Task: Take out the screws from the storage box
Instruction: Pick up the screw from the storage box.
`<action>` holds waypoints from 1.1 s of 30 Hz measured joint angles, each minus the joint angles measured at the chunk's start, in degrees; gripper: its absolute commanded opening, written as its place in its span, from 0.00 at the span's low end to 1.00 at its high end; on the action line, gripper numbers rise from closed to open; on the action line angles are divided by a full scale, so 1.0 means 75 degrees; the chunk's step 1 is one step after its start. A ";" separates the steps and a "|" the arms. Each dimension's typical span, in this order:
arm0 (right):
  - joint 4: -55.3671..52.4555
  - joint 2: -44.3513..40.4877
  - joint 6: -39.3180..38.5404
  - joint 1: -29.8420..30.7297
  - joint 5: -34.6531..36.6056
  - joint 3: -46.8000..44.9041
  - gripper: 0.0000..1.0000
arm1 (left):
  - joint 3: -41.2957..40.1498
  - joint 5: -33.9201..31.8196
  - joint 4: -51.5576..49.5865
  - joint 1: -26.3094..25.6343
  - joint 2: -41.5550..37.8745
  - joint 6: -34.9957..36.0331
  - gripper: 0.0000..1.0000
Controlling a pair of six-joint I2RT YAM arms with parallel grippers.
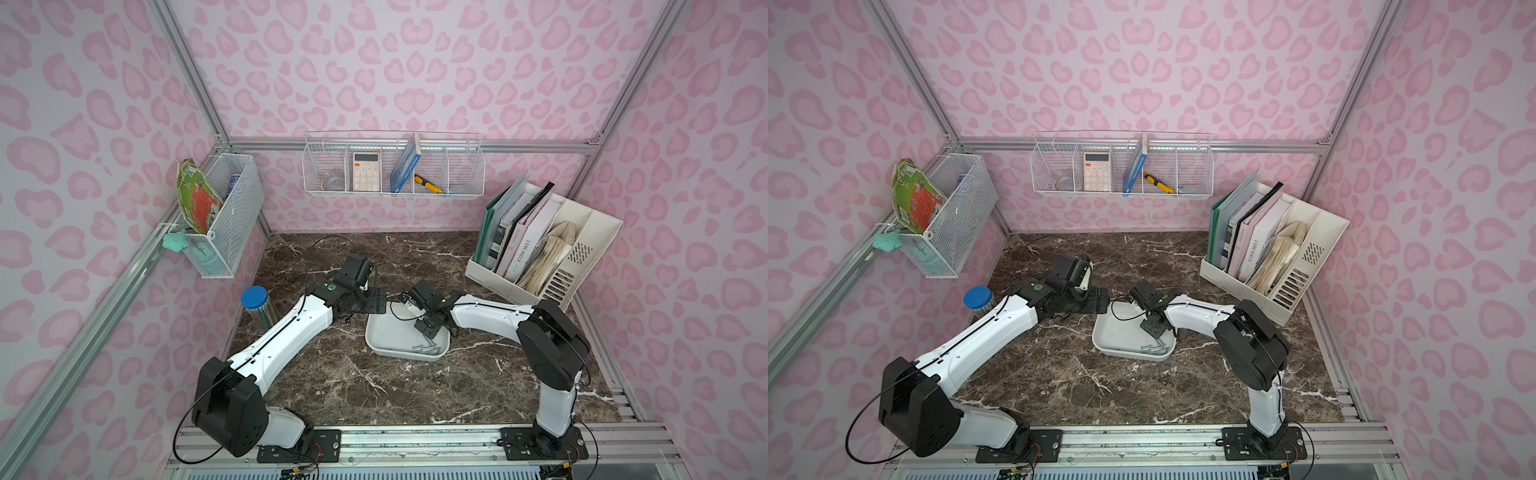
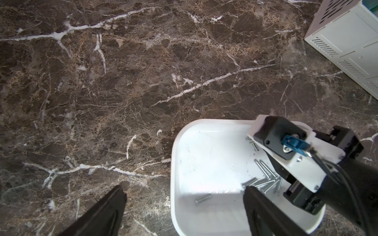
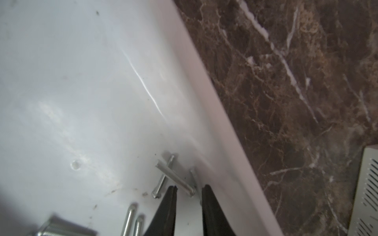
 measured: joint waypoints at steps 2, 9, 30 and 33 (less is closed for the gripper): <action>0.0032 0.0032 -0.0009 0.0020 0.0038 -0.0055 0.25 | 0.0000 0.0000 0.0000 0.0000 0.0000 0.0000 0.95; 0.0108 0.0073 -0.0061 0.0137 0.0064 -0.0102 0.23 | 0.0009 0.0000 -0.0012 0.0000 0.0009 0.0000 0.95; 0.0533 0.0286 -0.0117 0.0256 0.0326 -0.0064 0.19 | 0.0070 0.0029 -0.0055 0.0000 0.0117 0.0029 0.95; 0.0595 0.0323 -0.0114 0.0259 0.0321 -0.0052 0.16 | 0.0111 0.0029 -0.0073 0.0000 0.0152 0.0026 0.95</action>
